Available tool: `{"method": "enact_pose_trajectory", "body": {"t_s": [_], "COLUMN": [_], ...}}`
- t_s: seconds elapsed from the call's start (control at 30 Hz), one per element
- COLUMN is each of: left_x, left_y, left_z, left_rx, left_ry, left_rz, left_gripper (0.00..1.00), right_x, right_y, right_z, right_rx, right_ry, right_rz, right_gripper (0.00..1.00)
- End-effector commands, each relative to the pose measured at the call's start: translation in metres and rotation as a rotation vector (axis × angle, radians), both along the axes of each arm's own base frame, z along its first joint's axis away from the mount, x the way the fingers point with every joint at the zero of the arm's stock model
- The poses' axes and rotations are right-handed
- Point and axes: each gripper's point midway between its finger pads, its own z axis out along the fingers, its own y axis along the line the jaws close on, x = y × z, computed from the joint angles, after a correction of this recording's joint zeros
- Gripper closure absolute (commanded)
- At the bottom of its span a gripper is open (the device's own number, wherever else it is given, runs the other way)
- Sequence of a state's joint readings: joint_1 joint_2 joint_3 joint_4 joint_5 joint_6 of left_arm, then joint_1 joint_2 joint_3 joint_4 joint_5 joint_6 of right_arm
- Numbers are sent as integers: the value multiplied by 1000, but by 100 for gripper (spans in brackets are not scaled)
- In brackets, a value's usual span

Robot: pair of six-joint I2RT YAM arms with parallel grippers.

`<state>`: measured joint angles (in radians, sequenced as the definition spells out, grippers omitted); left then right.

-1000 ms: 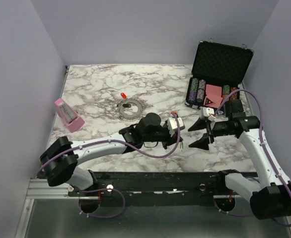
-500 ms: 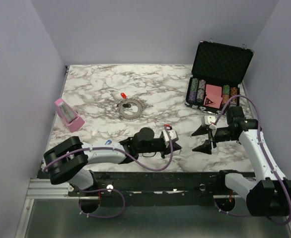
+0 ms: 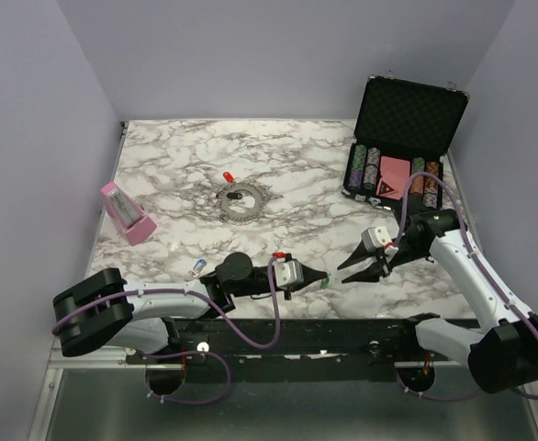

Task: Put the keys on the keyring

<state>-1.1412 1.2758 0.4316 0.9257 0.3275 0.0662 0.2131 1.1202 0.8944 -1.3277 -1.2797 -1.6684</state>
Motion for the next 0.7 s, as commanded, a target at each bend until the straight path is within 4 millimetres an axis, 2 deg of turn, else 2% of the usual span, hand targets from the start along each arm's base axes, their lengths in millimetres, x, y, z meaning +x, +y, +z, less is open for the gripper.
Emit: {"method": "enact_pose_trajectory", "body": {"t_s": [0.0, 0.27, 0.67], "left_x": [0, 3, 3], "left_y": [-3, -9, -17], "left_z": [25, 27, 27], "left_rx": [-75, -77, -72], "left_ry": [-80, -63, -37], "left_rz": [-2, 1, -11], "left_gripper": [100, 100, 100], "right_x": [-10, -7, -7], "right_y": [9, 14, 19], "right_z": [21, 17, 20], "right_rx": [72, 68, 83], "right_ry": [67, 108, 129], "right_rz": [26, 47, 52], "right_gripper": [60, 69, 71]}}
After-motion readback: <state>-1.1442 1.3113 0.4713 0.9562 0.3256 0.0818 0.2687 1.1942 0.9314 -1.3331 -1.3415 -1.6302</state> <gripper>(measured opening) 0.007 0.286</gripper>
